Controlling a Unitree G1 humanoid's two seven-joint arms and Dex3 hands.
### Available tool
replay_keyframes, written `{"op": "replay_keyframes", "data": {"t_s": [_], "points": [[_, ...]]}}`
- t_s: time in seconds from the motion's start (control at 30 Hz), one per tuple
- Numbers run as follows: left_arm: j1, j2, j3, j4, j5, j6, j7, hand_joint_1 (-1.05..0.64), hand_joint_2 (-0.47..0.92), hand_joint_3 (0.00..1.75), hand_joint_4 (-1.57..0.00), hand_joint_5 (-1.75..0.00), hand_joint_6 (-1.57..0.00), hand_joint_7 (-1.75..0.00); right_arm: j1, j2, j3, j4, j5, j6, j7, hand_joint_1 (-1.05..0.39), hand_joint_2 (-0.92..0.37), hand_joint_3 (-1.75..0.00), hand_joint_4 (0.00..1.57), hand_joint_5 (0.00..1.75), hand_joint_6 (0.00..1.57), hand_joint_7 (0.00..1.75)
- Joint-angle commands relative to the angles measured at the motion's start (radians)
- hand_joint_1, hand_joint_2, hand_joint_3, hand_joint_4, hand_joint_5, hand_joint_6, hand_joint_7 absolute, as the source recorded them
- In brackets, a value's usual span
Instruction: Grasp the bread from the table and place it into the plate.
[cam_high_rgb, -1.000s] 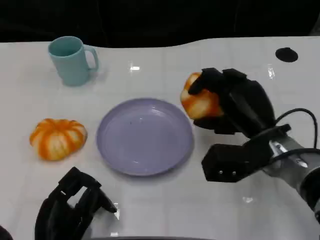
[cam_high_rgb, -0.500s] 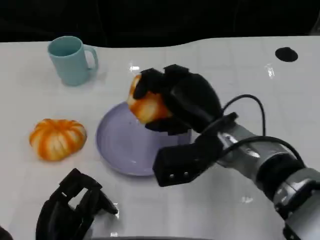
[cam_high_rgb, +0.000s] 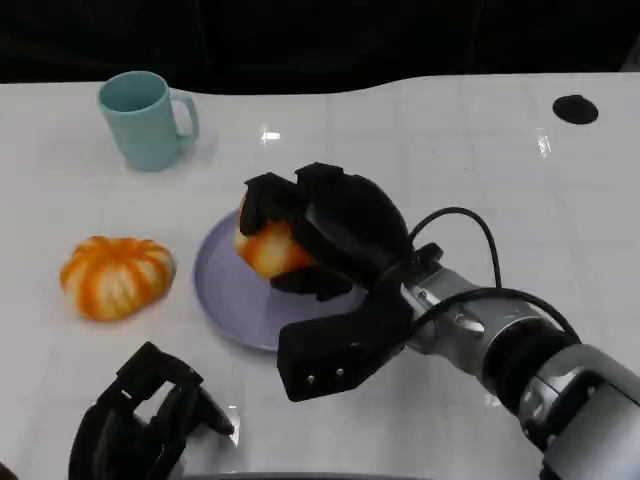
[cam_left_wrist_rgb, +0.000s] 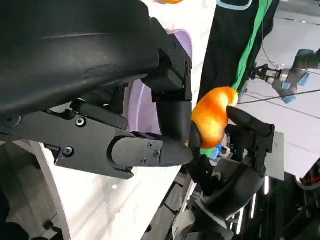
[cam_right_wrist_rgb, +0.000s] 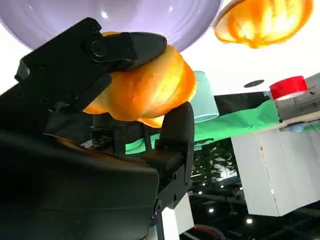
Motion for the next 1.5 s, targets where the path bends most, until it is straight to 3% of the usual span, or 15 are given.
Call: {"op": "replay_keyframes", "data": {"t_s": [0.03,0.2,0.43,0.77,1.0,1.13,1.2,1.33,1.5], "points": [[0.008,0.012,0.002,-0.006,-0.003,0.006,0.003,-0.5,0.92,0.27,-0.61,-1.75,-0.49,-1.51,-0.021,-0.01,0.006,-0.005,0.004,0.033,0.115,-0.46,-0.91,-0.28,0.48,0.52,0.52,0.14],[0.008,0.011,0.0,-0.006,0.003,0.002,0.008,-0.5,0.92,0.28,-0.61,-1.75,-0.49,-1.51,-0.015,-0.017,-0.009,-0.031,0.025,0.052,0.233,-0.64,-0.92,-0.37,0.24,0.31,0.32,0.0],[0.005,0.012,0.001,-0.002,0.004,0.0,0.008,-0.51,0.92,0.28,-0.61,-1.75,-0.49,-1.51,0.006,-0.03,-0.02,-0.081,0.044,0.068,0.301,-0.73,-0.92,-0.4,0.05,0.21,0.2,0.0],[0.005,0.012,-0.002,-0.009,0.008,0.01,0.019,-0.51,0.92,0.27,-0.61,-1.75,-0.49,-1.5,0.043,-0.059,-0.043,-0.162,0.081,0.065,0.377,-0.85,-0.92,-0.47,0.0,0.06,0.07,0.0],[-0.001,0.01,-0.004,-0.001,0.001,0.006,0.015,-0.51,0.92,0.27,-0.6,-1.75,-0.49,-1.5,0.122,-0.143,-0.117,-0.308,0.172,-0.023,0.456,-0.86,-0.92,-0.53,0.03,0.08,0.08,0.01],[-0.002,0.006,-0.004,0.004,0.001,0.001,0.02,-0.51,0.92,0.27,-0.6,-1.75,-0.49,-1.51,0.196,-0.173,-0.191,-0.373,0.298,-0.097,0.552,-0.84,-0.92,-0.52,0.09,0.12,0.12,0.03],[-0.005,0.005,-0.002,0.008,0.0,-0.007,0.014,-0.51,0.92,0.28,-0.6,-1.75,-0.49,-1.51,0.249,-0.174,-0.247,-0.418,0.421,-0.113,0.661,-0.82,-0.92,-0.49,0.12,0.13,0.15,0.04],[-0.011,0.005,-0.001,0.016,-0.006,0.001,0.008,-0.51,0.92,0.28,-0.61,-1.75,-0.49,-1.52,0.368,-0.173,-0.354,-0.536,0.661,-0.088,0.855,-0.78,-0.92,-0.42,0.27,0.19,0.28,0.07],[-0.013,0.007,-0.005,0.014,0.002,0.004,0.016,-0.51,0.92,0.27,-0.61,-1.75,-0.49,-1.51,0.469,-0.199,-0.443,-0.63,0.842,-0.088,1.028,-0.68,-0.92,-0.41,0.41,0.24,0.41,0.11]]}}
